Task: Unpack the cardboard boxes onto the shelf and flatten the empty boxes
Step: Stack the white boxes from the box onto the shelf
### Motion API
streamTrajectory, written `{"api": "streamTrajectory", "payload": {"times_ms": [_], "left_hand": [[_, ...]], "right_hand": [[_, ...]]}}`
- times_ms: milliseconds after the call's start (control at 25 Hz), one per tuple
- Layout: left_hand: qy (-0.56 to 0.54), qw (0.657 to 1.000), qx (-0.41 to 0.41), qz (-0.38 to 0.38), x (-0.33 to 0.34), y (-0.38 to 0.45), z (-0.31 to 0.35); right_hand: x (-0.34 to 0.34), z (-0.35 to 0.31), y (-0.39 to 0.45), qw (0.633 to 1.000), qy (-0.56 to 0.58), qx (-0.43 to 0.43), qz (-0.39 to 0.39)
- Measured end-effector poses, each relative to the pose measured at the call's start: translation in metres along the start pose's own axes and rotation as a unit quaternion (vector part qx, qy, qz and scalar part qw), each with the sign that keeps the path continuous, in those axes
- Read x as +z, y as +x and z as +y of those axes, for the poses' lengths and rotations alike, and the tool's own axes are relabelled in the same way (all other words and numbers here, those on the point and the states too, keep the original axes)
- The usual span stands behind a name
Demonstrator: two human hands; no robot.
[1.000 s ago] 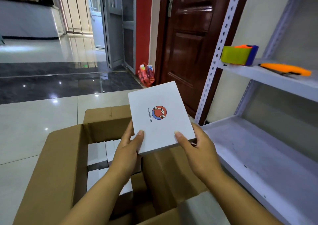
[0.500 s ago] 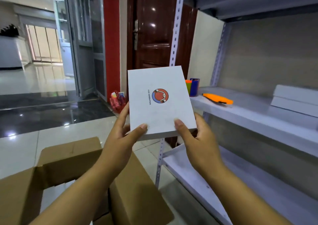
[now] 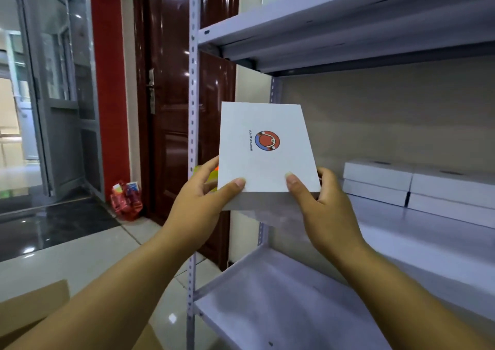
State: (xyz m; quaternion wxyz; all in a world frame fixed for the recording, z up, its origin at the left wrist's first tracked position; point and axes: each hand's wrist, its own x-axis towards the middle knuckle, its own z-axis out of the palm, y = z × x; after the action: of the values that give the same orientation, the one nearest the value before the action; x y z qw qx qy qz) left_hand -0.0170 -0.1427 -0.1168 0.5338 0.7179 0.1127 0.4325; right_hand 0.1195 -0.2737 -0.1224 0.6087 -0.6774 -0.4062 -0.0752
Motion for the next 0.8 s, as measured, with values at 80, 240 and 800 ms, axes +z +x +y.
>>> {"api": "streamTrajectory", "payload": {"times_ms": [80,240,800], "left_hand": [[0.013,1.0,0.005,-0.01,0.017,0.017,0.001],[-0.01,1.0,-0.009,-0.01,0.056,0.06,-0.002],[0.034,0.992,-0.112,-0.041,0.129,0.169,-0.034]], "right_hand": [[-0.012,0.007,0.019,1.0,-0.01,0.014,0.009],[-0.035,0.025,0.063,0.998,-0.042,0.045,0.023],[-0.049,0.082,0.13,0.982,-0.127,0.136,0.011]]}}
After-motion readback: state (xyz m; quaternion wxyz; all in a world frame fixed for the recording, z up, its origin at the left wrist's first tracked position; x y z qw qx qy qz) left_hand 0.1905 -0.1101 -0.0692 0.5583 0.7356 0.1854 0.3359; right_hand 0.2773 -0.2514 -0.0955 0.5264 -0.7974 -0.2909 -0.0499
